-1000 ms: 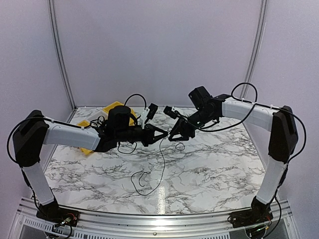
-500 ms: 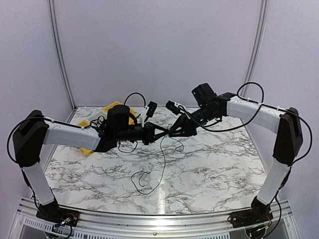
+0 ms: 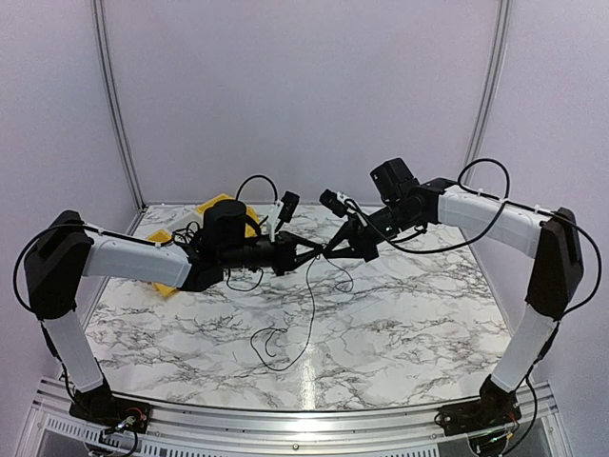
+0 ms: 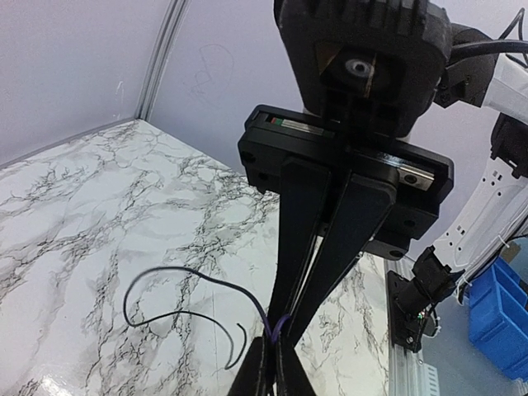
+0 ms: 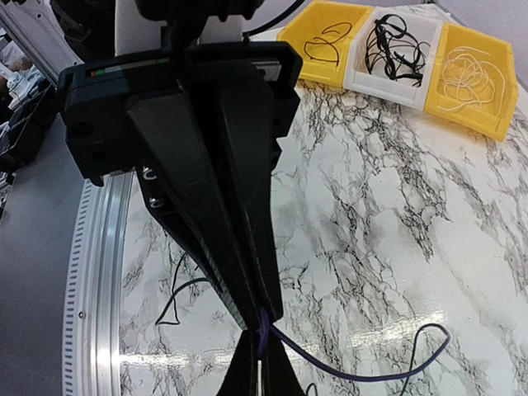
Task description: Untangle the cables
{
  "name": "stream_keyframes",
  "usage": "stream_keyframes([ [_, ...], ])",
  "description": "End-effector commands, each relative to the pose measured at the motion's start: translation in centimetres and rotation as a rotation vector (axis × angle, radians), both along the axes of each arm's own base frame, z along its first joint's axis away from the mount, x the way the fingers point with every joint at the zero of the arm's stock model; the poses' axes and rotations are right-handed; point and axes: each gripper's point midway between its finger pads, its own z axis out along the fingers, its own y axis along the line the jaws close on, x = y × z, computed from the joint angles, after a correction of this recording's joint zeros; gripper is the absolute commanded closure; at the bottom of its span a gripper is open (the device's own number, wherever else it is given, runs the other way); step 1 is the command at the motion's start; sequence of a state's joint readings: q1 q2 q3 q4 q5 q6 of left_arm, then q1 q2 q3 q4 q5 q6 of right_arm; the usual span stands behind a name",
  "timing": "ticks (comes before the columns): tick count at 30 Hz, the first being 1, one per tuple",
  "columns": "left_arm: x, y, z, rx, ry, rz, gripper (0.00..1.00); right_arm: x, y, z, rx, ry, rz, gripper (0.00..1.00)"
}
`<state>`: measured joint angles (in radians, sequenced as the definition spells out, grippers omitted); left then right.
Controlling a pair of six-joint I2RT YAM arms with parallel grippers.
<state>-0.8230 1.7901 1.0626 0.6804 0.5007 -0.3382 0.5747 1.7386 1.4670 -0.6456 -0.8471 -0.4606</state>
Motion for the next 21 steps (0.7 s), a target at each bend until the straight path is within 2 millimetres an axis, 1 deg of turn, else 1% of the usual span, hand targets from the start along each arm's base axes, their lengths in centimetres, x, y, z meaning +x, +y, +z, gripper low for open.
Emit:
stream_keyframes([
  [1,-0.5,0.3,0.0,-0.005,-0.001,-0.007,0.92,0.4,-0.2,2.7,0.064,-0.067,-0.002,1.0],
  [7,-0.6,0.5,-0.2,-0.001,0.0,0.001,0.9,0.6,-0.7,2.3,0.048,-0.079,-0.019,1.0],
  [10,-0.7,0.6,-0.3,0.001,0.003,-0.002,0.96,0.7,-0.8,2.0,0.044,-0.076,-0.022,1.0],
  [15,-0.4,0.8,-0.4,0.002,0.004,0.02,0.99,0.8,-0.9,1.7,0.036,-0.074,-0.025,1.0],
  [19,-0.2,1.5,-1.0,0.01,0.022,0.035,0.99,1.5,-2.0,1.9,0.035,-0.078,-0.059,1.0],
  [21,-0.3,2.1,-1.0,-0.001,0.025,0.041,0.98,2.1,-2.7,1.9,0.021,-0.089,-0.086,1.0],
])
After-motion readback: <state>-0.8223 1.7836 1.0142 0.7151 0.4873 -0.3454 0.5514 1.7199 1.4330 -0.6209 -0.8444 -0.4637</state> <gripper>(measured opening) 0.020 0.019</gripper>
